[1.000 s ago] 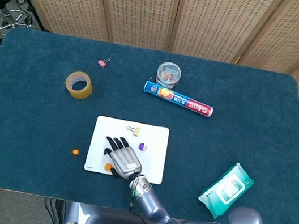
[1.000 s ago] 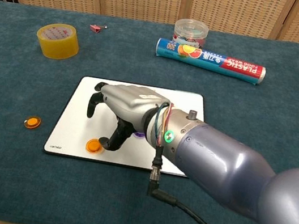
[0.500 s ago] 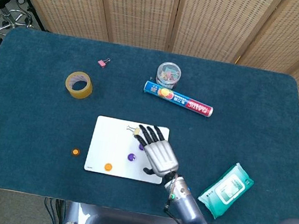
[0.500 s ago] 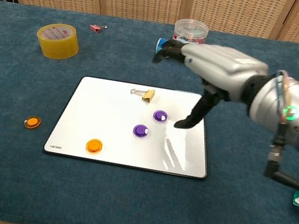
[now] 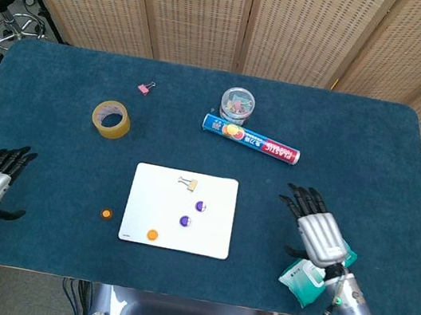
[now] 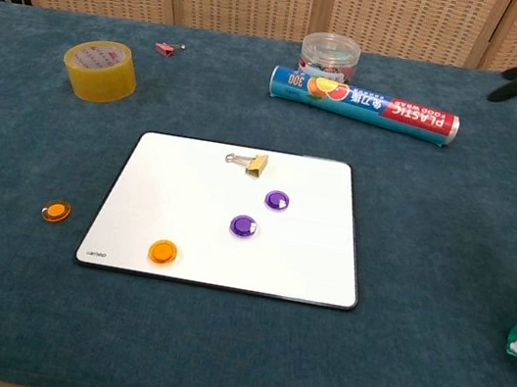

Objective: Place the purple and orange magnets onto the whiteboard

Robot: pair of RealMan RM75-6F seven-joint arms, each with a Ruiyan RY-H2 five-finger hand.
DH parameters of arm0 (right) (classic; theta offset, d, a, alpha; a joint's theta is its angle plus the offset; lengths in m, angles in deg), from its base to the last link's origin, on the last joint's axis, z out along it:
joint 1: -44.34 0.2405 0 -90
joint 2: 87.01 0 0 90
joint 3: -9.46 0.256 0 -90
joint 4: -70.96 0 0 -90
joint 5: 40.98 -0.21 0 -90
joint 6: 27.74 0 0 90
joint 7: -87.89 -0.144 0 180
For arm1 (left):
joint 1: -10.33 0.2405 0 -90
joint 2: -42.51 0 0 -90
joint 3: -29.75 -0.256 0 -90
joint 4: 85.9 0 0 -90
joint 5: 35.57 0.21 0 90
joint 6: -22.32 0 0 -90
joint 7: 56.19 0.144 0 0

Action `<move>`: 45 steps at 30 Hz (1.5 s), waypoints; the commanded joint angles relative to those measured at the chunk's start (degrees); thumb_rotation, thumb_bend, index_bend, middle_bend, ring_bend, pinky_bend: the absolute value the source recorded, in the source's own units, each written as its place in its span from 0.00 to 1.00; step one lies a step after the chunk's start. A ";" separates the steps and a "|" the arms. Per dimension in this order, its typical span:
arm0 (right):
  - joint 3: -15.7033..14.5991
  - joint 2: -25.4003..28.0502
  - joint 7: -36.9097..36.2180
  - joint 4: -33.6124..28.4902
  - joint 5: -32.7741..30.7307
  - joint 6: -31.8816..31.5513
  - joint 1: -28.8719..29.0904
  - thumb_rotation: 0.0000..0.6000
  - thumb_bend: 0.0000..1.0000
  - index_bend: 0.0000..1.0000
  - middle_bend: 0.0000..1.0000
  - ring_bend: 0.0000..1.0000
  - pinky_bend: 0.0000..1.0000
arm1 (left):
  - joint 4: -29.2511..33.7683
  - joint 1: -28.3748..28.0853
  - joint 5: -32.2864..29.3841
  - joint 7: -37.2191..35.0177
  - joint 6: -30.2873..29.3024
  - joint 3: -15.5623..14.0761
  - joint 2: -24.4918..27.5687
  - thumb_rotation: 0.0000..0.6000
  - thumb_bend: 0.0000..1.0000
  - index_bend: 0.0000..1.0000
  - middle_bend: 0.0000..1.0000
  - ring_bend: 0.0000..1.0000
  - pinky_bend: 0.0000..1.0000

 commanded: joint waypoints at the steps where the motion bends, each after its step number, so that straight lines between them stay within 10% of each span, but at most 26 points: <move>1: -2.99 3.31 -5.90 2.62 2.47 -4.35 -5.70 1.00 0.00 0.12 0.00 0.00 0.00 | 0.03 -3.42 -1.79 3.02 4.40 0.75 -3.02 1.00 0.12 0.03 0.00 0.00 0.00; 25: -2.07 6.50 -16.08 6.64 7.86 -9.95 -16.25 1.00 0.00 0.16 0.00 0.00 0.00 | -2.07 -15.55 -25.35 28.76 10.50 1.94 -23.27 1.00 0.32 0.31 0.00 0.00 0.00; 45: 0.52 7.49 -19.20 6.72 9.94 -8.88 -18.19 1.00 0.00 0.17 0.00 0.00 0.00 | -5.44 -14.57 -24.14 26.51 6.77 -1.60 -26.37 1.00 0.34 0.35 0.00 0.00 0.00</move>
